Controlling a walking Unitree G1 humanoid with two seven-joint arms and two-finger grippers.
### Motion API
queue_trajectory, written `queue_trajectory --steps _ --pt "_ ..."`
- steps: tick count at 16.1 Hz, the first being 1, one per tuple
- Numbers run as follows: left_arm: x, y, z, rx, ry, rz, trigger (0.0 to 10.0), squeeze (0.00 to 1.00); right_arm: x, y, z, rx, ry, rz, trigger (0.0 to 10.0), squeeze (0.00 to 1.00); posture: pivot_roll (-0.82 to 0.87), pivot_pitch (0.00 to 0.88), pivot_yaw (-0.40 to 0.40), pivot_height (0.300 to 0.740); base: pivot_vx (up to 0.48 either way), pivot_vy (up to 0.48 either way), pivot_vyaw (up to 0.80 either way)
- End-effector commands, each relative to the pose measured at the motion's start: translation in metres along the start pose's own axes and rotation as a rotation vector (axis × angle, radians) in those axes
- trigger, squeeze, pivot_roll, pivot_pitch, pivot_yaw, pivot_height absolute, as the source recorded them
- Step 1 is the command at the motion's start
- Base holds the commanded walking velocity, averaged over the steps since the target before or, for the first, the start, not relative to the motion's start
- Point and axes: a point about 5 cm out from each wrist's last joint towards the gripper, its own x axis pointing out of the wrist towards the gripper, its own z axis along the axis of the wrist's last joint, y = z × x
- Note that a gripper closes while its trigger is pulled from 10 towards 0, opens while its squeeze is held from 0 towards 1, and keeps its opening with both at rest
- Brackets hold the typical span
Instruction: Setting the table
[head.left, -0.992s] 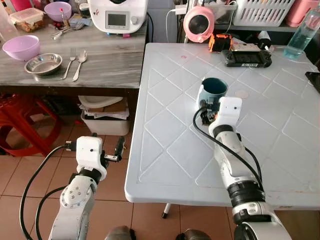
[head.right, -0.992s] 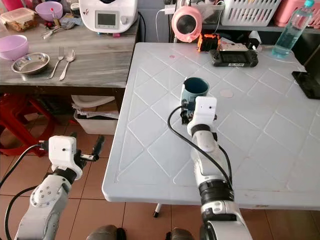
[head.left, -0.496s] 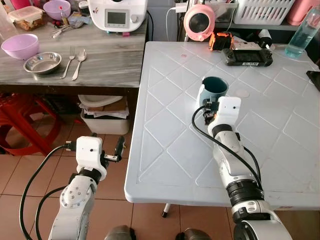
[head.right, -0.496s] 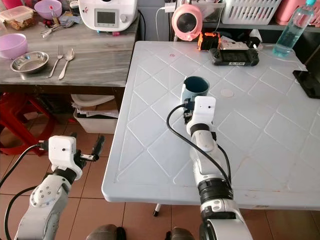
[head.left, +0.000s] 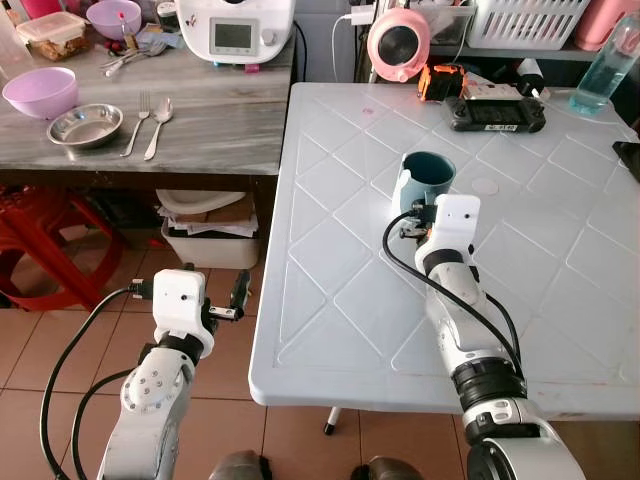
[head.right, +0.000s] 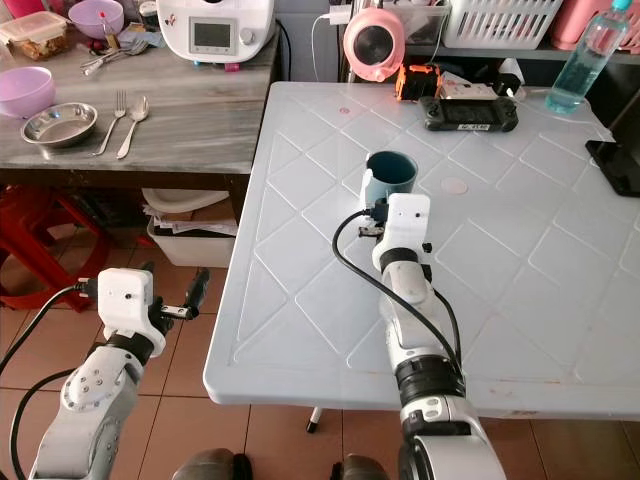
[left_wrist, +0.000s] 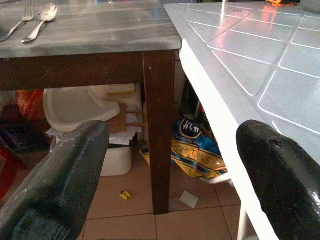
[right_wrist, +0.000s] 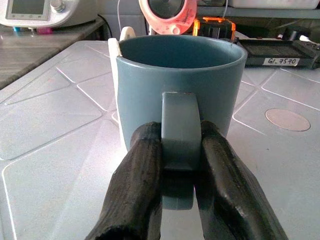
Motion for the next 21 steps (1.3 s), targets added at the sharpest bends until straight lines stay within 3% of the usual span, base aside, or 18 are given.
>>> queue_trajectory --steps 1,4,6,9,10,14,18,21 --pt "0.002 0.002 0.000 0.009 0.001 0.011 10.0 0.00 0.002 0.000 0.004 -0.007 -0.015 -0.004 1.3 0.00 0.05 0.030 0.004 0.740 0.000 0.000 0.00" --pt "0.005 0.000 0.000 0.003 -0.002 0.011 10.0 0.00 0.003 -0.001 0.005 -0.011 -0.019 -0.003 1.1 0.00 0.04 0.014 0.002 0.740 0.000 0.000 0.00" --pt "0.009 -0.002 -0.002 -0.006 -0.007 0.022 10.0 0.00 0.004 -0.003 0.005 -0.023 -0.022 -0.004 0.0 0.00 0.03 0.000 0.000 0.740 0.000 0.000 0.00" --pt "0.020 0.001 0.000 -0.021 -0.020 0.061 10.0 0.00 0.002 -0.002 0.012 0.002 -0.066 0.012 0.0 0.00 0.02 0.000 0.004 0.740 0.000 0.000 0.00" --pt "0.028 0.000 0.001 -0.019 -0.015 0.079 10.0 0.00 -0.002 -0.004 0.018 0.015 -0.105 0.022 10.0 0.00 0.01 0.000 0.006 0.740 0.000 0.000 0.00" --pt "0.044 0.003 0.005 -0.035 -0.038 0.101 10.0 0.00 -0.021 -0.018 0.015 0.021 -0.114 0.002 10.0 0.00 -0.01 0.000 0.006 0.740 0.000 0.000 0.00" --pt "0.049 0.002 0.004 -0.025 -0.045 0.095 10.0 0.00 -0.038 -0.024 0.000 -0.002 -0.064 0.005 10.0 0.00 -0.02 0.000 0.006 0.740 0.000 0.000 0.00" --pt "0.050 0.002 0.004 -0.022 -0.049 0.091 10.0 0.00 -0.037 -0.021 0.002 0.003 -0.061 0.010 10.0 0.00 -0.02 0.000 0.008 0.740 0.000 0.000 0.00"
